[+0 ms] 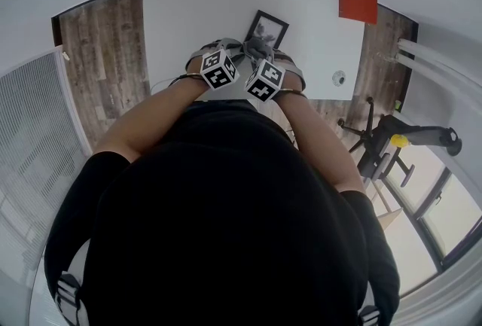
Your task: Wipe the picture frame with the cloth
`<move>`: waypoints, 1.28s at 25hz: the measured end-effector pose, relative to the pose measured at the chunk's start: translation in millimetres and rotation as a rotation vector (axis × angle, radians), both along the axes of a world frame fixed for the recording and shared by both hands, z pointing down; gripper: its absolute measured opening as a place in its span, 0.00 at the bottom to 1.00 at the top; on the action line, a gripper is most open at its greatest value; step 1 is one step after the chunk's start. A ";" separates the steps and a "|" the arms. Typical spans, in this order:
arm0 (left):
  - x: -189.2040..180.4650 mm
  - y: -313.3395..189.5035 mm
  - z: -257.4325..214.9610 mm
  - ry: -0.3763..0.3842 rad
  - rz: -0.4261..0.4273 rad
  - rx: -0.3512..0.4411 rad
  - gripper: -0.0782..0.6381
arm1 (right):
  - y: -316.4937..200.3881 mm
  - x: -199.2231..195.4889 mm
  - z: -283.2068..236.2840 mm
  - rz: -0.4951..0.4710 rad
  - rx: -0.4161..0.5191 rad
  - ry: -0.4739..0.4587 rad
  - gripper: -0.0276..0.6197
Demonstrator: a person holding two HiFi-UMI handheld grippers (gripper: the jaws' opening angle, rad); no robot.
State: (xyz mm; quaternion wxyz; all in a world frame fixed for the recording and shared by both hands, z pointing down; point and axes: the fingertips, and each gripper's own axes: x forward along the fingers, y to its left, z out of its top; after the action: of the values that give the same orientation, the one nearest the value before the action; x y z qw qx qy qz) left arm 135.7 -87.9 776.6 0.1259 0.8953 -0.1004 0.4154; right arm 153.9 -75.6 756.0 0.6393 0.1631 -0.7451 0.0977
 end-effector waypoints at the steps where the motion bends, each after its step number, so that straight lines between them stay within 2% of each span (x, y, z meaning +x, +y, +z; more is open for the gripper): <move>1: -0.5 -0.1 -0.1 0.000 0.002 0.005 0.28 | 0.3 -0.5 0.0 0.000 0.003 -0.001 0.21; 5: -1.0 -0.4 -0.7 -0.009 0.017 0.035 0.27 | 0.3 -0.8 -0.3 0.007 -0.002 -0.007 0.21; 14: -0.1 -1.2 -0.7 0.003 0.010 0.032 0.27 | -4.3 2.8 -6.7 0.039 -0.021 -0.037 0.21; 19: 1.2 -1.2 -1.7 0.004 0.007 0.028 0.27 | -19.2 12.3 -20.5 0.094 -0.022 -0.066 0.21; 32: -0.4 -0.1 -1.6 -0.002 0.007 0.054 0.27 | -82.0 62.7 -47.8 0.234 0.090 -0.044 0.21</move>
State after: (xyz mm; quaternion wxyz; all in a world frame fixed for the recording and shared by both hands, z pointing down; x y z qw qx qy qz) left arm 135.3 -88.0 775.0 0.1001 0.8982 -0.1088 0.4139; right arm 216.7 -157.6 708.2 0.5990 0.2754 -0.7384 0.1417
